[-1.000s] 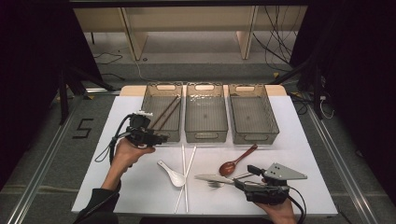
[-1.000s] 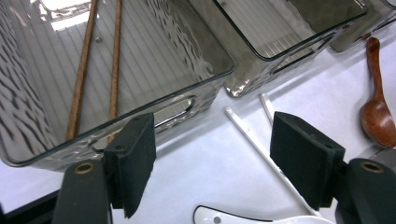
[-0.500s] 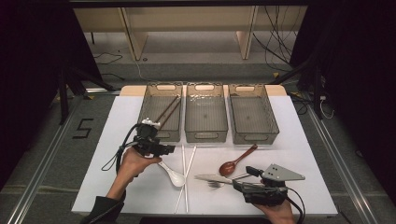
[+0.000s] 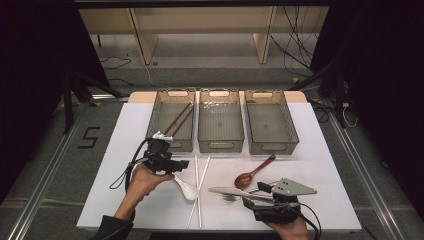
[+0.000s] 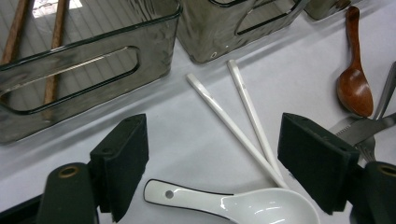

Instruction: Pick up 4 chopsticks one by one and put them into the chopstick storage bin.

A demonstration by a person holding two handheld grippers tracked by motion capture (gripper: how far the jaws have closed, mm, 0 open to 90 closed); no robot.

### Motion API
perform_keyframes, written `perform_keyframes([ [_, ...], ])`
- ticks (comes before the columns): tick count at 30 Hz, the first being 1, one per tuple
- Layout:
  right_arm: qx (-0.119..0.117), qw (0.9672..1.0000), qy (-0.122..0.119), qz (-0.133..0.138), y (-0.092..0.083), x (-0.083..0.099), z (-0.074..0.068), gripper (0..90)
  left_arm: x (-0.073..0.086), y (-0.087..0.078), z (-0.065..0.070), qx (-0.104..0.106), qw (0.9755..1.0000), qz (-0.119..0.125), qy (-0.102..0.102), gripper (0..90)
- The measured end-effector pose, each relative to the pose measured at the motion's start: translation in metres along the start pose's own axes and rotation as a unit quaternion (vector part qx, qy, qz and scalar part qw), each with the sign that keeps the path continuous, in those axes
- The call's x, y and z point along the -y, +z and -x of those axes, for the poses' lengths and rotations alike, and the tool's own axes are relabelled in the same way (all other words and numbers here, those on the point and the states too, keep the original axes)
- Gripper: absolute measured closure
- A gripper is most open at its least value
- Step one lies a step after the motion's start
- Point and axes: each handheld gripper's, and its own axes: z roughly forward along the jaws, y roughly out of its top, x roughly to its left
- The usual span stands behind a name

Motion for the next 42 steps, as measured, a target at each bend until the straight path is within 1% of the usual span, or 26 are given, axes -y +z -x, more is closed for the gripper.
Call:
perform_keyframes([
  [1, -0.001, 1.0000, 0.000, -0.001, 0.001, 0.000, -0.001, 26.6, 0.001, -0.001, 0.000, 0.000, 1.0000, 0.006, -0.003, 24.0],
  [5, -0.005, 0.9999, 0.000, -0.012, 0.007, -0.003, -0.011, 26.8, 0.008, -0.009, -0.003, 0.001, 0.9997, 0.024, -0.002, 23.8],
  [6, -0.005, 0.9999, 0.000, -0.012, 0.007, -0.003, -0.011, 26.8, 0.009, -0.010, -0.004, 0.001, 0.9995, 0.031, -0.004, 23.8],
  [7, -0.008, 0.9998, 0.000, -0.017, 0.009, -0.004, -0.015, 27.1, 0.011, -0.012, -0.004, 0.002, 0.9993, 0.036, -0.005, 23.1],
  [8, -0.008, 0.9998, 0.000, -0.017, 0.009, -0.004, -0.015, 27.1, 0.013, -0.014, -0.005, 0.001, 0.9992, 0.041, -0.006, 23.1],
  [9, -0.015, 0.9997, -0.002, -0.021, 0.012, -0.006, -0.021, 27.9, 0.015, -0.016, -0.006, 0.000, 0.9990, 0.044, -0.006, 23.0],
  [11, -0.021, 0.9994, -0.001, -0.026, 0.016, -0.008, -0.027, 28.5, 0.021, -0.019, -0.006, -0.004, 0.9987, 0.050, -0.006, 22.8],
  [12, -0.021, 0.9994, -0.001, -0.026, 0.016, -0.008, -0.027, 28.5, 0.021, -0.019, -0.006, -0.004, 0.9987, 0.050, -0.006, 22.8],
  [14, -0.026, 0.9992, -0.003, -0.031, 0.021, -0.010, -0.034, 29.4, 0.025, -0.021, -0.007, -0.008, 0.9985, 0.055, -0.006, 22.6],
  [15, -0.027, 0.9988, -0.010, -0.041, 0.026, -0.013, -0.041, 30.1, 0.027, -0.022, -0.007, -0.009, 0.9982, 0.058, -0.008, 22.3],
  [16, -0.031, 0.9985, -0.010, -0.043, 0.028, -0.014, -0.044, 30.6, 0.029, -0.023, -0.007, -0.007, 0.9981, 0.060, -0.008, 22.2],
  [19, -0.032, 0.9980, -0.014, -0.053, 0.037, -0.017, -0.054, 31.6, 0.034, -0.027, -0.007, -0.008, 0.9973, 0.072, -0.012, 21.7],
  [21, -0.032, 0.9977, -0.016, -0.058, 0.040, -0.017, -0.057, 31.9, 0.037, -0.030, -0.007, -0.010, 0.9967, 0.079, -0.012, 21.5],
  [22, -0.032, 0.9970, -0.019, -0.068, 0.046, -0.019, -0.063, 32.3, 0.039, -0.031, -0.007, -0.010, 0.9964, 0.083, -0.014, 21.2],
  [24, -0.034, 0.9961, -0.021, -0.079, 0.052, -0.020, -0.068, 32.7, 0.043, -0.033, -0.008, -0.010, 0.9957, 0.091, -0.013, 20.8],
  [25, -0.034, 0.9961, -0.021, -0.079, 0.052, -0.020, -0.068, 32.7, 0.045, -0.033, -0.008, -0.009, 0.9952, 0.096, -0.020, 20.8],
  [26, -0.033, 0.9957, -0.022, -0.084, 0.055, -0.020, -0.070, 32.8, 0.048, -0.034, -0.008, -0.009, 0.9949, 0.099, -0.021, 20.6],
  [29, -0.031, 0.9938, -0.028, -0.103, 0.068, -0.020, -0.078, 32.7, 0.053, -0.034, -0.008, -0.009, 0.9948, 0.099, -0.023, 20.1],
  [30, -0.031, 0.9938, -0.028, -0.103, 0.068, -0.020, -0.078, 32.7, 0.054, -0.034, -0.008, -0.010, 0.9945, 0.101, -0.025, 20.1],
  [31, -0.032, 0.9925, -0.033, -0.114, 0.075, -0.019, -0.082, 32.7, 0.056, -0.035, -0.008, -0.010, 0.9947, 0.100, -0.024, 19.8],
  [34, -0.033, 0.9915, -0.029, -0.122, 0.081, -0.019, -0.084, 32.7, 0.059, -0.036, -0.007, -0.012, 0.9939, 0.106, -0.026, 19.8],
  [35, -0.034, 0.9902, -0.033, -0.131, 0.086, -0.019, -0.086, 32.7, 0.060, -0.036, -0.007, -0.011, 0.9940, 0.106, -0.025, 19.5],
  [38, -0.032, 0.9893, -0.034, -0.138, 0.091, -0.019, -0.089, 32.7, 0.064, -0.037, -0.006, -0.010, 0.9929, 0.115, -0.027, 19.5],
  [39, -0.032, 0.9879, -0.041, -0.146, 0.095, -0.019, -0.092, 32.7, 0.064, -0.038, -0.006, -0.010, 0.9931, 0.115, -0.023, 19.4],
  [40, -0.032, 0.9879, -0.041, -0.146, 0.095, -0.019, -0.092, 32.7, 0.065, -0.038, -0.006, -0.010, 0.9928, 0.117, -0.025, 19.4],
  [42, -0.028, 0.9862, -0.049, -0.156, 0.102, -0.017, -0.096, 32.8, 0.066, -0.037, -0.006, -0.010, 0.9927, 0.118, -0.026, 19.2],
])
